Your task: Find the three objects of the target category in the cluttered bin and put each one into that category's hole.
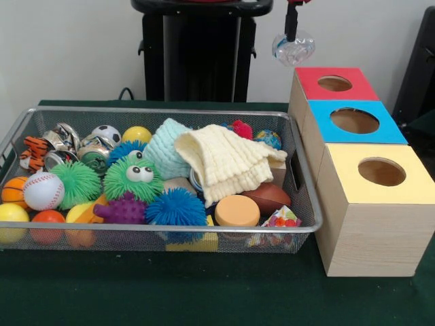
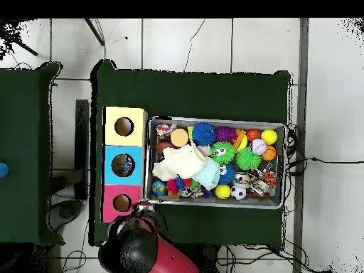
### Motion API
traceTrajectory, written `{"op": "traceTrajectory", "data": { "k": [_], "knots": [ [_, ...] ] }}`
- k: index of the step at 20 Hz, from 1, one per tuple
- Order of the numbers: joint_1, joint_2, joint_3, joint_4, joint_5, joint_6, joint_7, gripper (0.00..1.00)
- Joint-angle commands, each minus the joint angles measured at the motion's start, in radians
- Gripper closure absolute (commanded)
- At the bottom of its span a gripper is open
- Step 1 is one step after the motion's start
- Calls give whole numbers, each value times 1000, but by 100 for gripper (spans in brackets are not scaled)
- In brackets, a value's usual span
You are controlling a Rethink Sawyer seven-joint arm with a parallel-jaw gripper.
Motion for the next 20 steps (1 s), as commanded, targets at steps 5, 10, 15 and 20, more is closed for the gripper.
{"op": "traceTrajectory", "data": {
  "k": [5, 10, 15, 20],
  "knots": [
    [152, 135, -182, -257, -296, 404, 159, 100],
    [134, 124, -159, -238, -301, 381, 159, 100],
    [130, 117, -157, -249, -305, 400, 162, 100],
    [148, 112, -157, -268, -304, 426, 177, 100]
  ]
}}
